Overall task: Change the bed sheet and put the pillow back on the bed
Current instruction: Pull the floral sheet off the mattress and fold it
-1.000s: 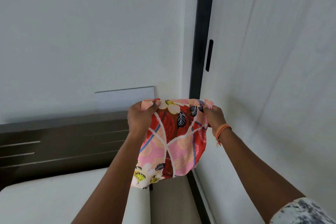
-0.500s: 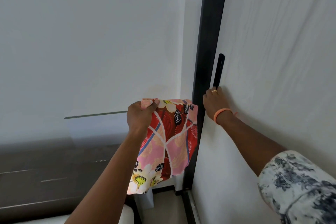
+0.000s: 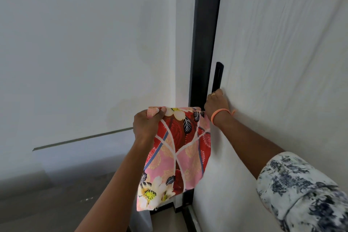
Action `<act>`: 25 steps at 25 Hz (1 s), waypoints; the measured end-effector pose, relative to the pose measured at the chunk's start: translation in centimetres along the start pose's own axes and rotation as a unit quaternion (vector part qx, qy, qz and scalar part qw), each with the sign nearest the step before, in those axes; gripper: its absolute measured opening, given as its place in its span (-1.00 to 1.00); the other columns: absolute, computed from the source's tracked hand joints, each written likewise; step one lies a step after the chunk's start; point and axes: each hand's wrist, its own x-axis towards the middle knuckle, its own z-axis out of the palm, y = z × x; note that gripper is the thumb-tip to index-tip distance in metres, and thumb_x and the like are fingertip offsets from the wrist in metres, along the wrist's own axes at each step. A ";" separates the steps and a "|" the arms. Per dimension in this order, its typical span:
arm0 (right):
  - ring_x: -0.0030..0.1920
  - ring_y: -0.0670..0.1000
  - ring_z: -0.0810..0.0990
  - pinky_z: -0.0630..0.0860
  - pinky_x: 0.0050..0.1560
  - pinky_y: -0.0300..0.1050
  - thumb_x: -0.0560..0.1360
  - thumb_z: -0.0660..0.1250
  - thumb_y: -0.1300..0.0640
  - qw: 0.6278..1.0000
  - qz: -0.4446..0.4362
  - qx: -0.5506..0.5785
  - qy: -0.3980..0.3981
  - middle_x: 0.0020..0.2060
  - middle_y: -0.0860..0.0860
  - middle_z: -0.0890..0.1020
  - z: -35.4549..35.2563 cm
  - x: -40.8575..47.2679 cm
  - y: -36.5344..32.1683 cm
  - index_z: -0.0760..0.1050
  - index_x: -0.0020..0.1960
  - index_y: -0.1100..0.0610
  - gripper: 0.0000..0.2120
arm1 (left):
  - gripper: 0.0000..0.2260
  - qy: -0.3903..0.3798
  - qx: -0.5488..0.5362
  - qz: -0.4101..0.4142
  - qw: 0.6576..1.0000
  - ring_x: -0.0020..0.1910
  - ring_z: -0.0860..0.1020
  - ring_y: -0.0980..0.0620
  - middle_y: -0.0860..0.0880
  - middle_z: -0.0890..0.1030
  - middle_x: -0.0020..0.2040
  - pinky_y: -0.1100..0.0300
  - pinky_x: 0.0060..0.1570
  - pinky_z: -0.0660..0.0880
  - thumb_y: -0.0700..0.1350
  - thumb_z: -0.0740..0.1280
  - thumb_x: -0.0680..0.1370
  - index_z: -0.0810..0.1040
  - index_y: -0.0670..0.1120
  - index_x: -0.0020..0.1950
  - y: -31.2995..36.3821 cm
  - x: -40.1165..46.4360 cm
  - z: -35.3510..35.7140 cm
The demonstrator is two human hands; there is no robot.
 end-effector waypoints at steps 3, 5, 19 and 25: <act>0.17 0.15 0.50 0.28 0.27 0.12 0.59 0.19 -0.03 0.998 0.039 0.056 -0.012 0.11 0.08 0.58 -0.5 -0.2 -0.2 0.58 0.16 0.05 -0.72 | -0.74 -0.020 0.010 0.035 0.999 -0.24 0.68 0.04 0.01 0.70 -0.13 0.11 -0.15 0.64 0.16 0.38 0.53 0.64 0.03 0.07 0.9 1.0 0.1; 0.15 0.15 0.52 0.30 0.26 0.11 0.60 0.22 -0.02 0.995 0.059 0.085 -0.011 0.07 0.08 0.60 -0.6 -1.1 -0.3 0.57 0.15 0.06 -0.75 | -0.72 -0.028 0.026 0.061 0.997 -0.21 0.67 0.04 0.02 0.69 -0.09 0.10 -0.09 0.64 0.17 0.36 0.54 0.64 0.02 0.10 1.5 1.8 0.2; 0.38 0.13 0.36 0.46 0.27 0.13 0.40 0.46 0.03 0.791 0.184 0.583 0.037 0.36 0.07 0.37 -4.5 -8.2 1.4 0.28 0.44 0.02 -0.33 | -0.72 -0.260 0.070 0.195 0.943 -0.13 0.68 0.02 0.03 0.69 -0.01 0.05 -0.02 0.65 0.14 0.42 0.50 0.62 0.03 0.13 5.5 5.6 3.5; 0.09 -0.01 0.66 0.61 0.11 -0.01 0.33 0.59 0.15 0.540 0.009 0.840 -0.047 0.10 -0.03 0.67 -5.2 -8.7 5.4 0.49 0.28 0.01 -0.43 | -0.78 -0.403 0.078 0.263 0.873 -0.18 0.69 0.06 0.07 0.70 -0.08 0.24 -0.18 0.64 0.04 0.47 0.48 0.63 0.03 0.08 9.1 6.1 4.8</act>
